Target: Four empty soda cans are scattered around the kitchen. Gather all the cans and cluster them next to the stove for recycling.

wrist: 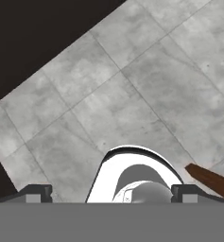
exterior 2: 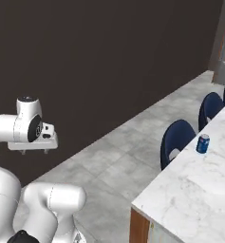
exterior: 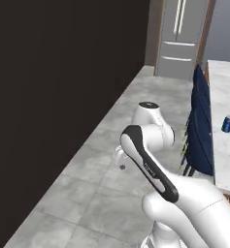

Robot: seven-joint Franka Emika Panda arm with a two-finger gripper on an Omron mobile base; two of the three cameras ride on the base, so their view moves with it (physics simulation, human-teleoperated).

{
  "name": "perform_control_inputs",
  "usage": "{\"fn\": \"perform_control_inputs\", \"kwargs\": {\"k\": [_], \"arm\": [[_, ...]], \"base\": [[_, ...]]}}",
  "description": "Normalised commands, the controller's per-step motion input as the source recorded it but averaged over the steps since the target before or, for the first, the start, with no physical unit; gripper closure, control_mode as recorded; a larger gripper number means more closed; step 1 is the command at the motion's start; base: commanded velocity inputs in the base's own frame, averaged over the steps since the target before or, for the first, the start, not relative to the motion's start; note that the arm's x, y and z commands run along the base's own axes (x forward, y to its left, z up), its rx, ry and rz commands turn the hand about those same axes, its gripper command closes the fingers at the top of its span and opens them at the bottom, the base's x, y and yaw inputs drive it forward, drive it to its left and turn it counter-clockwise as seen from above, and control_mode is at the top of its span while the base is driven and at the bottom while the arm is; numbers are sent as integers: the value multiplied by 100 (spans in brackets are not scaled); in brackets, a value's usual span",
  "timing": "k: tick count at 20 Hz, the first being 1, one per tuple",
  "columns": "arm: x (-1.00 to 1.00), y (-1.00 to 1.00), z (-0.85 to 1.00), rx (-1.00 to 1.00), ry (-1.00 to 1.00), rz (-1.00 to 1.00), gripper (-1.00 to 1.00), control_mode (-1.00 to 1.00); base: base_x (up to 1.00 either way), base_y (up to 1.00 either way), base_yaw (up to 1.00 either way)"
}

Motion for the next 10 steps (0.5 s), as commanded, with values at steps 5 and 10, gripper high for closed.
{"fn": "perform_control_inputs", "kwargs": {"k": [5, 10], "arm": [[0, 0, 0, 0, 0, 0, -100, 100], [0, 0, 0, 0, 0, 0, -100, 100]], "base": [[23, 11, -43], [29, 18, -42]]}}
